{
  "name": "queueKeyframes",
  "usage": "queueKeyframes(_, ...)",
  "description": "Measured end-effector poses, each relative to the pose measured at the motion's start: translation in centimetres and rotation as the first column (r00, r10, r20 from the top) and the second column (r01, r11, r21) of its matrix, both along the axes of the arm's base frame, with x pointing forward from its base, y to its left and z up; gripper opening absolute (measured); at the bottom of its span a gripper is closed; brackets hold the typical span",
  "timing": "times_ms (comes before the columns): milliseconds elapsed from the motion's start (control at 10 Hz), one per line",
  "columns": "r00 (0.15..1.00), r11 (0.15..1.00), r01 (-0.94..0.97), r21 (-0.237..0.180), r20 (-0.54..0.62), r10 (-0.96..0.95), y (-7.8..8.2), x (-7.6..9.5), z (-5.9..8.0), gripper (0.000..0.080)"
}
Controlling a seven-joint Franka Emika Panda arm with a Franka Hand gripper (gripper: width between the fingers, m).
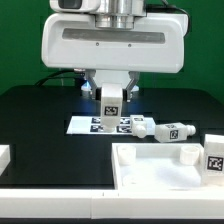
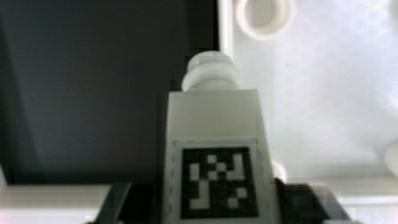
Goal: Assemble square table
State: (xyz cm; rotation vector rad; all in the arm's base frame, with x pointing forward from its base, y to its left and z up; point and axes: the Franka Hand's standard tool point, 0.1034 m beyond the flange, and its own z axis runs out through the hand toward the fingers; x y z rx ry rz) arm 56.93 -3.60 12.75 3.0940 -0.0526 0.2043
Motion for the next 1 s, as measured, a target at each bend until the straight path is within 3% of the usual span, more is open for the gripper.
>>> queueKeyframes(200,0.99,1.0,-0.005,-0.02,0.141,0.008,0.2,1.9,0.8,0.0284)
queueKeyframes(400,0.973,1.0,0.023,-0.008,0.232,-0.021,1.9,3.1,0.7,0.0284)
queueKeyframes(600,0.92,0.999,0.031,-0.039,0.392,-0.013,1.9,5.0,2.6,0.0284)
queueKeyframes(800,0.884,0.995,0.037,-0.09,0.467,0.009,0.9,4.2,1.9,0.0284)
queueKeyframes(1000,0.882,0.995,0.037,-0.092,0.471,0.011,0.9,4.3,1.9,0.0284)
